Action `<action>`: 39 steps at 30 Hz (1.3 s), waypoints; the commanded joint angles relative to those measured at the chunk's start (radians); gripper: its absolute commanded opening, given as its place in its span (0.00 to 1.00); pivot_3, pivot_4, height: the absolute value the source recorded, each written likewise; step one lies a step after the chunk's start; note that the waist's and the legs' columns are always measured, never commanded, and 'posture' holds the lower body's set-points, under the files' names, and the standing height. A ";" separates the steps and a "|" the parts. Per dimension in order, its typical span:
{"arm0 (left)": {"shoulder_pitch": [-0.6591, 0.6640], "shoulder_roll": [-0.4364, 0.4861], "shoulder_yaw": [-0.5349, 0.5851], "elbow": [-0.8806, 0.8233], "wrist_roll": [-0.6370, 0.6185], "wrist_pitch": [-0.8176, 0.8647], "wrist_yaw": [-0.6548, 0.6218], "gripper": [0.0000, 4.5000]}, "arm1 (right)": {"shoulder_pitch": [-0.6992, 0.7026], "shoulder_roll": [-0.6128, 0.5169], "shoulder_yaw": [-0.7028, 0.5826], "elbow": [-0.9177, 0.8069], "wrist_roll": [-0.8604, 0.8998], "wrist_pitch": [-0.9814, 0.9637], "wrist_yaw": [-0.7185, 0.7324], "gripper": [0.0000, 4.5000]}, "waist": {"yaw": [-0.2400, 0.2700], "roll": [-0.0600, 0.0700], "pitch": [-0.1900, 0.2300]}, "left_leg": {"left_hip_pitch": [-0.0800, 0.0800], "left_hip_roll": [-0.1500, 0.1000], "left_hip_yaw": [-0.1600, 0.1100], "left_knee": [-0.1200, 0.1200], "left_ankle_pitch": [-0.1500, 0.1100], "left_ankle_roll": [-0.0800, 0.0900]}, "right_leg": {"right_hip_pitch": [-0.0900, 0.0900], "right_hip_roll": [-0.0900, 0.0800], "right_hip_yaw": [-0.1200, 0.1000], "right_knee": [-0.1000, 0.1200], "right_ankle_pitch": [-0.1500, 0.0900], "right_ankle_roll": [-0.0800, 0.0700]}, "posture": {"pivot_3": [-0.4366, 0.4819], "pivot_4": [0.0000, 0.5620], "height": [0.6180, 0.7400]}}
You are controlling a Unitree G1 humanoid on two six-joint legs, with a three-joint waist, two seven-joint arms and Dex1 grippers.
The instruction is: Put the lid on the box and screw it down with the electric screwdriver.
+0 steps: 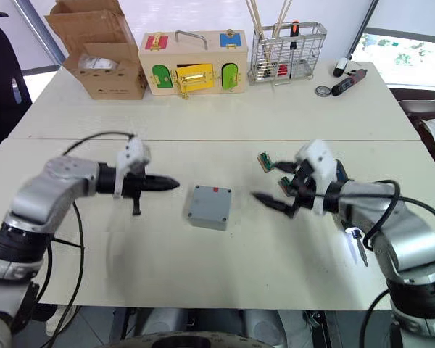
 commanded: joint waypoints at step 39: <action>0.001 -0.038 -0.035 -0.113 -0.047 0.048 0.110 0.00 | -0.123 0.336 0.091 0.369 -0.232 -0.237 -0.330 0.53 | -0.004 0.000 0.000 | -0.002 0.000 0.002 0.000 0.000 -0.001 | -0.004 0.001 0.002 0.002 0.000 0.000 | 0.48 0.27 1.00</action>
